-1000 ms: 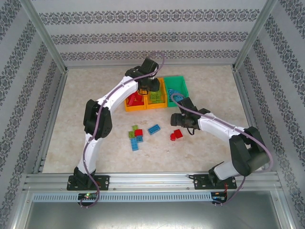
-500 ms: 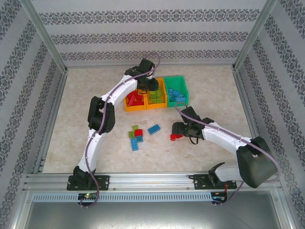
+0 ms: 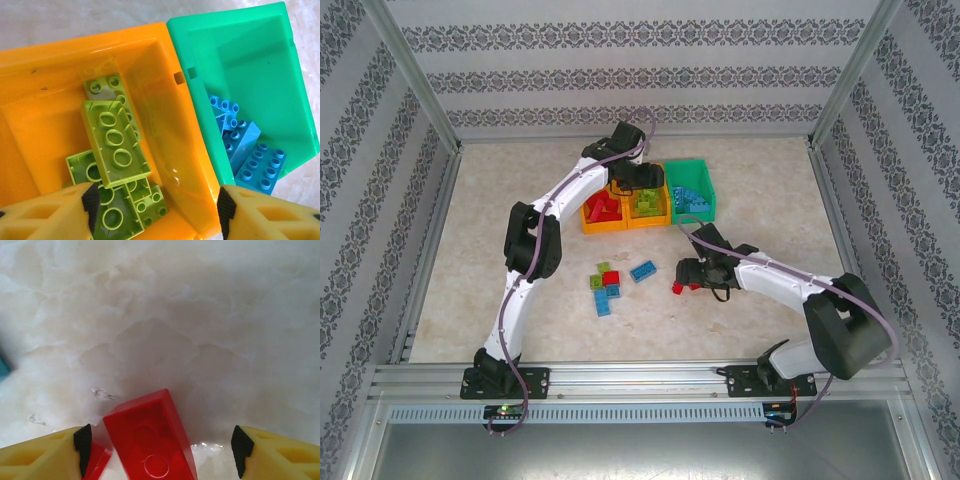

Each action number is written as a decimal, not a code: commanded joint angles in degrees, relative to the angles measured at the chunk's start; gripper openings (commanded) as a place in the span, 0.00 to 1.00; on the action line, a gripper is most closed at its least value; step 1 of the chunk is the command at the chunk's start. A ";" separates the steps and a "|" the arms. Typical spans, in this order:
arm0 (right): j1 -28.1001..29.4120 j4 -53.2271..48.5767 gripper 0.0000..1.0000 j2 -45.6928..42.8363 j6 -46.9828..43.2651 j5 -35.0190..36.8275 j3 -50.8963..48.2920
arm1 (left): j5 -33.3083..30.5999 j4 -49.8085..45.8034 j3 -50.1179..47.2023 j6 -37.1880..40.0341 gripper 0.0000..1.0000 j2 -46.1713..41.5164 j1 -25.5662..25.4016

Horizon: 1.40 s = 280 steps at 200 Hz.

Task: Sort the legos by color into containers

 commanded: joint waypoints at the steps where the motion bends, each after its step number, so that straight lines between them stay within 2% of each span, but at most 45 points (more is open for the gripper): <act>1: 1.12 -1.38 0.74 1.37 0.37 0.21 1.06 | 1.17 1.88 -3.11 -0.09 0.69 -2.55 -0.12; 51: 2.99 -1.68 0.74 2.87 1.07 1.29 2.27 | 0.88 5.12 -11.48 -0.19 0.73 -8.89 -0.33; 91: 2.81 -2.47 0.70 4.67 0.60 3.09 2.31 | 0.48 5.47 -15.48 0.92 0.75 -12.19 -0.32; 109: 2.69 -3.32 0.64 5.20 0.33 3.93 2.71 | -0.04 5.87 -17.48 1.01 0.75 -13.60 -0.33; 160: 2.96 -3.47 0.34 1.86 -0.53 6.68 3.17 | -0.13 7.91 -23.44 0.53 0.76 -17.19 -0.32; 200: 2.75 -3.04 0.31 -2.86 -1.08 7.09 4.45 | -1.67 10.01 -29.05 0.58 0.77 -21.15 -0.28; 234: 1.89 0.30 0.31 -2.47 -2.34 3.03 9.44 | -6.76 11.67 -34.95 0.60 0.81 -26.15 0.01; 280: 1.73 8.57 0.30 9.48 -1.64 -9.08 22.90 | -15.34 14.78 -46.76 -2.41 0.95 -35.26 3.33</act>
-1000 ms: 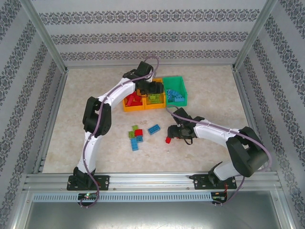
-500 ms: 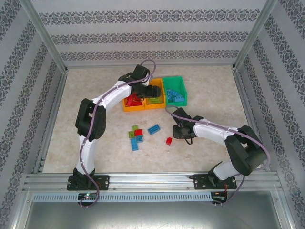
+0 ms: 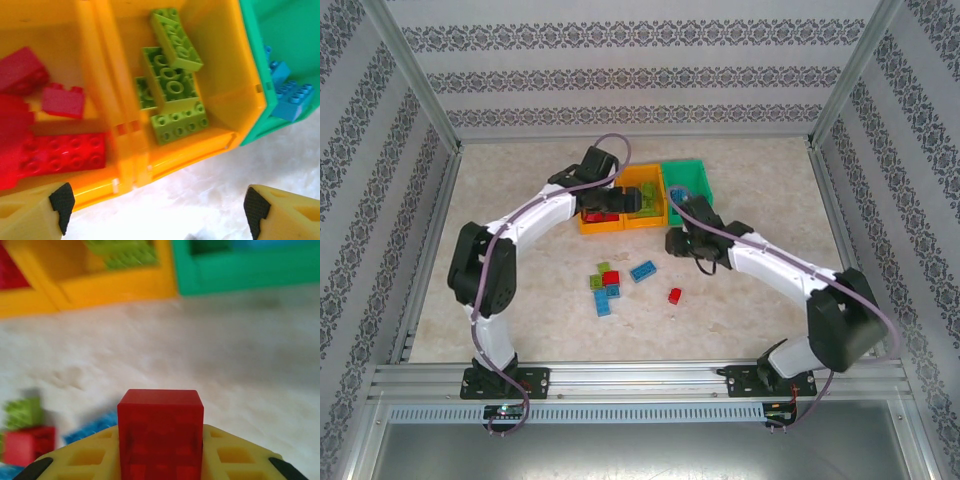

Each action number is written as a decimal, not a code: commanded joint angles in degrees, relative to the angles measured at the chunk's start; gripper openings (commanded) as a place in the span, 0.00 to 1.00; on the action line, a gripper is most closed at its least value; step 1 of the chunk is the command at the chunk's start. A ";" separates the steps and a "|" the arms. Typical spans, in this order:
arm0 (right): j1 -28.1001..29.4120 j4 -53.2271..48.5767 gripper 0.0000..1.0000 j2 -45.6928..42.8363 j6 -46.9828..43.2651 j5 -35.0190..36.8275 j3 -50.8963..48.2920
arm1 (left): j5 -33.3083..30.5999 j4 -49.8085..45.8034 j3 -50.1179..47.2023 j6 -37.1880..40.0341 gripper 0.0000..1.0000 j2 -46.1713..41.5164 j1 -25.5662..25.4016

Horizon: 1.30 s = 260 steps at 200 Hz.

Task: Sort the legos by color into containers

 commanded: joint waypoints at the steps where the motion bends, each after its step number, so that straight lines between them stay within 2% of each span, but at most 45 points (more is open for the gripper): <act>1: -0.33 6.54 0.30 5.88 -0.01 -8.11 6.51 | -6.99 2.94 -5.34 -1.84 0.96 -5.28 2.66; 12: -0.32 9.03 0.30 8.95 1.01 -11.33 10.15 | -8.94 2.77 -8.09 -1.94 1.00 -7.52 3.57; 45: -0.08 11.35 0.30 19.13 2.89 -18.53 23.28 | -12.06 0.72 -14.30 -1.07 0.99 -12.26 6.16; 82: -0.34 9.73 0.32 29.00 5.68 -21.24 34.90 | -12.39 -0.61 -19.27 -0.96 0.99 -14.91 6.86; 138: -0.34 8.64 0.36 38.35 8.14 -22.27 44.14 | -9.41 -0.35 -23.32 -1.01 1.00 -15.97 6.72; 184: -0.66 5.82 0.53 42.49 9.22 -20.88 48.87 | -5.91 1.43 -25.48 -0.88 1.00 -16.95 6.79; 209: -1.09 5.86 0.58 43.28 10.62 -21.90 49.81 | -2.90 2.53 -25.98 -0.23 1.00 -17.19 5.81; 260: -1.03 6.26 0.64 39.19 9.76 -21.50 47.12 | -3.66 -6.00 -20.48 -0.18 1.00 -13.58 -3.05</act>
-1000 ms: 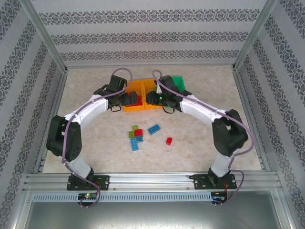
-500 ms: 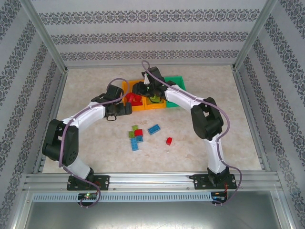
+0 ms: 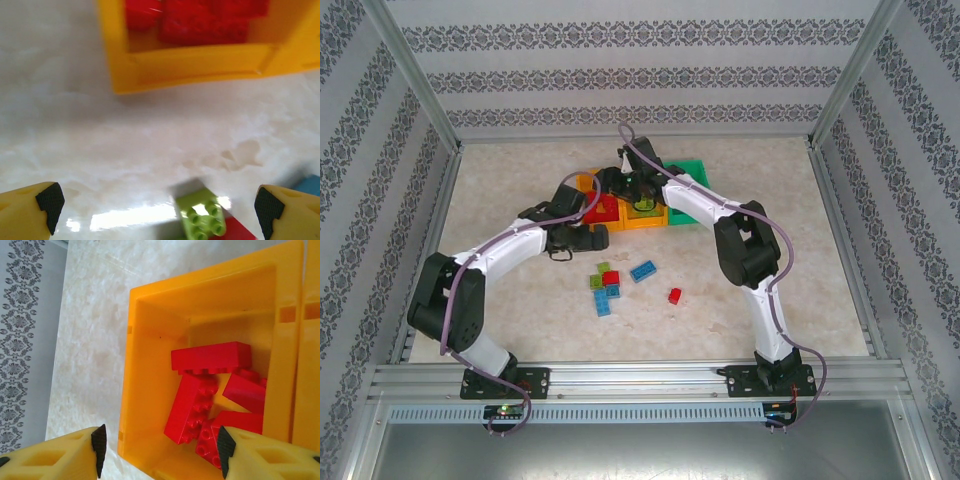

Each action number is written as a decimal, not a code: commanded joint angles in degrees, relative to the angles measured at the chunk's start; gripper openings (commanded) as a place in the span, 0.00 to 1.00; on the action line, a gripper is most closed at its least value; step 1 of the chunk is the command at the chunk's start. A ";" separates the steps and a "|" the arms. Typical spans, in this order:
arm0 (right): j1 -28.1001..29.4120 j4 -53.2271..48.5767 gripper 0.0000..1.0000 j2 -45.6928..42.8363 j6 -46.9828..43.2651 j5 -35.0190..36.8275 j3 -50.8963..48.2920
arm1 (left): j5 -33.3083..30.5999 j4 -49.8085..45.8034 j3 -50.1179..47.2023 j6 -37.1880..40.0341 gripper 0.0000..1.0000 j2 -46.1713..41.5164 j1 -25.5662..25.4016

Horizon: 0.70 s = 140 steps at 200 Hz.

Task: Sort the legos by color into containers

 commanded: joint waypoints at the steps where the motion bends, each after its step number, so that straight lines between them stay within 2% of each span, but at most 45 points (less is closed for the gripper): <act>1: -0.28 -0.38 0.64 -3.21 -0.46 -0.18 -0.89 | 0.78 -5.07 3.18 0.54 1.00 1.25 -4.53; 69: -2.86 1.09 0.69 -16.89 -4.52 4.74 -19.27 | 0.79 -10.48 0.96 -5.52 0.97 -1.05 -12.93; 103: -5.82 1.71 0.71 -22.96 -4.73 5.84 -28.20 | 1.27 -12.22 2.77 -7.52 0.90 1.60 -16.54; 140: -9.12 2.66 0.72 -28.47 -4.90 6.79 -35.93 | 1.61 -12.58 3.29 -9.66 0.87 4.46 -18.21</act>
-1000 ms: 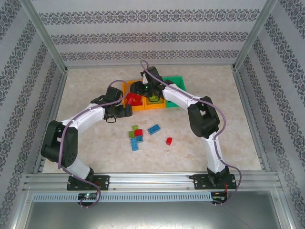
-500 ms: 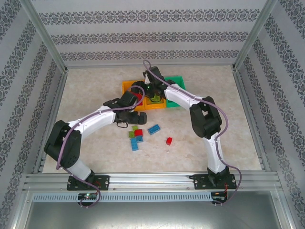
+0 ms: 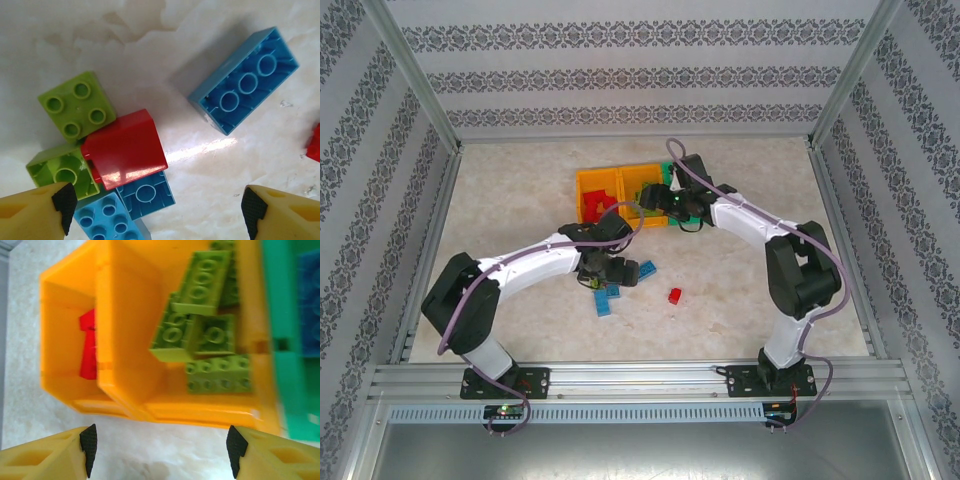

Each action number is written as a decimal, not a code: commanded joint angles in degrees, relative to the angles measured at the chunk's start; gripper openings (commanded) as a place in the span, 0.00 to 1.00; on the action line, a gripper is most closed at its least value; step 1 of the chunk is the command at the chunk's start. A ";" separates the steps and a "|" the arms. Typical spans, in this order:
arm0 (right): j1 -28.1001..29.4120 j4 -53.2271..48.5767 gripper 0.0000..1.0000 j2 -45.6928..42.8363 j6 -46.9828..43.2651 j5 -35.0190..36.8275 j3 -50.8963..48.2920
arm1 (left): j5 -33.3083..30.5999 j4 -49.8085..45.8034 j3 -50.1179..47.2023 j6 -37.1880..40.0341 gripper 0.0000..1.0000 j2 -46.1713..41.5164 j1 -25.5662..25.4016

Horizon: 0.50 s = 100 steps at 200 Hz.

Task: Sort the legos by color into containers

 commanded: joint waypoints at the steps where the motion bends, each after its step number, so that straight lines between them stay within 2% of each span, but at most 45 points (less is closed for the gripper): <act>1: -1.44 1.27 0.72 -3.98 -1.38 1.75 -3.86 | 0.51 -3.09 1.62 -2.72 0.87 1.83 -1.27; 100: -5.88 2.63 0.73 -10.36 -1.30 2.51 -13.94 | 0.76 -2.52 6.53 -1.23 0.84 7.93 -2.64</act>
